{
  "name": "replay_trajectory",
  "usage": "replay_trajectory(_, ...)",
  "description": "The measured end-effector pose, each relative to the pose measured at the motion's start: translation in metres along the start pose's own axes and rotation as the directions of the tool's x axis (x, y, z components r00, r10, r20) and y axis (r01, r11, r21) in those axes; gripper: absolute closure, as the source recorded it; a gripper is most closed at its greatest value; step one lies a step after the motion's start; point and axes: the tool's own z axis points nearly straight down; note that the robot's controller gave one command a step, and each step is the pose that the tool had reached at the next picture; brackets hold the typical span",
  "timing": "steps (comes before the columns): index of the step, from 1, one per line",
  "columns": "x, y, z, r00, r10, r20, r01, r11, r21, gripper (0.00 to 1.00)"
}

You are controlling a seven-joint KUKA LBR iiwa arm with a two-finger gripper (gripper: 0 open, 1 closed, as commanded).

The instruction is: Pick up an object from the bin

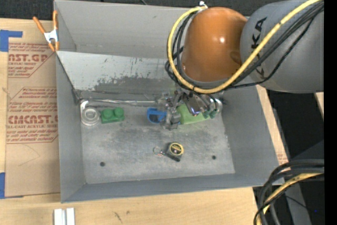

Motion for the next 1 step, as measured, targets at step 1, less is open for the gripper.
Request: replay_trajectory(1,-0.023,-0.0037,-0.1425,0.916,-0.402,0.0,0.402,0.916,0.0,1.0)
